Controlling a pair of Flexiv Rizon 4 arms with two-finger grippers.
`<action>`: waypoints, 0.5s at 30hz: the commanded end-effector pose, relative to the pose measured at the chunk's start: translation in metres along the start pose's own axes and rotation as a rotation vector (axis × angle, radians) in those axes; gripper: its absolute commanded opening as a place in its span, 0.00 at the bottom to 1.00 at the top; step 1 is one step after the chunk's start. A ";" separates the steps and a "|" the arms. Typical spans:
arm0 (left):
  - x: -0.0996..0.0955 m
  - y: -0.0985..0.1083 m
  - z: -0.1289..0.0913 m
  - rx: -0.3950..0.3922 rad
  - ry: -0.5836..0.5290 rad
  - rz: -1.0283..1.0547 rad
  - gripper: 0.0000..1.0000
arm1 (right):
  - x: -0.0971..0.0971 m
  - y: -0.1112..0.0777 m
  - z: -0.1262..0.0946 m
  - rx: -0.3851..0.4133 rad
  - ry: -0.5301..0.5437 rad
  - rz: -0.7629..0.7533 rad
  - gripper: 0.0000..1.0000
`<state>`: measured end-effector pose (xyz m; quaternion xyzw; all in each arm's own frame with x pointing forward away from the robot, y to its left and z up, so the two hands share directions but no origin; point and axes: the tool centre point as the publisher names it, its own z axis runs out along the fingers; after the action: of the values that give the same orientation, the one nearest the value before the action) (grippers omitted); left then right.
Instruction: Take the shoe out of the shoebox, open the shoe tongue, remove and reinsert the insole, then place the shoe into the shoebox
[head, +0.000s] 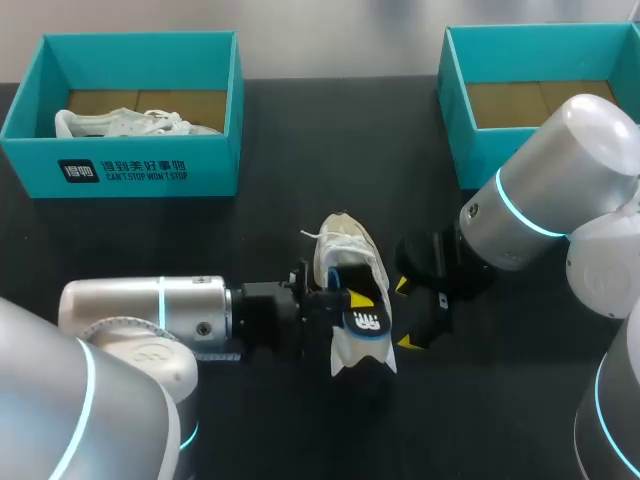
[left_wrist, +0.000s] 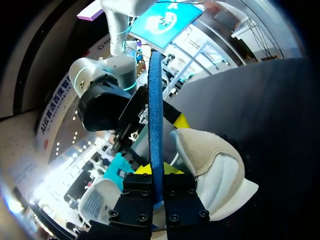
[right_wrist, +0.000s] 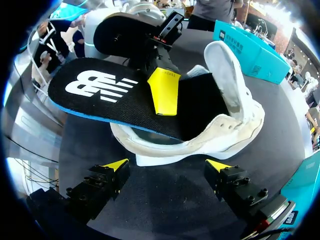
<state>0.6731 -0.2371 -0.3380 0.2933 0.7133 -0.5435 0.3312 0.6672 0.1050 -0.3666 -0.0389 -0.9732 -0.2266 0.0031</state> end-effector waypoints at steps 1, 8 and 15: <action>0.001 0.008 0.010 -0.024 -0.009 -0.008 0.00 | 0.001 0.000 0.000 0.001 -0.003 0.000 1.00; 0.001 0.002 0.009 -0.014 -0.019 -0.029 0.00 | 0.001 0.000 0.000 0.001 -0.003 0.000 1.00; -0.006 -0.014 0.004 0.016 -0.026 -0.029 0.44 | 0.001 0.000 0.000 0.001 -0.003 0.000 1.00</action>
<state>0.6710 -0.2500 -0.3310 0.2784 0.7087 -0.5583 0.3296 0.6672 0.1049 -0.3666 -0.0389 -0.9732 -0.2266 0.0031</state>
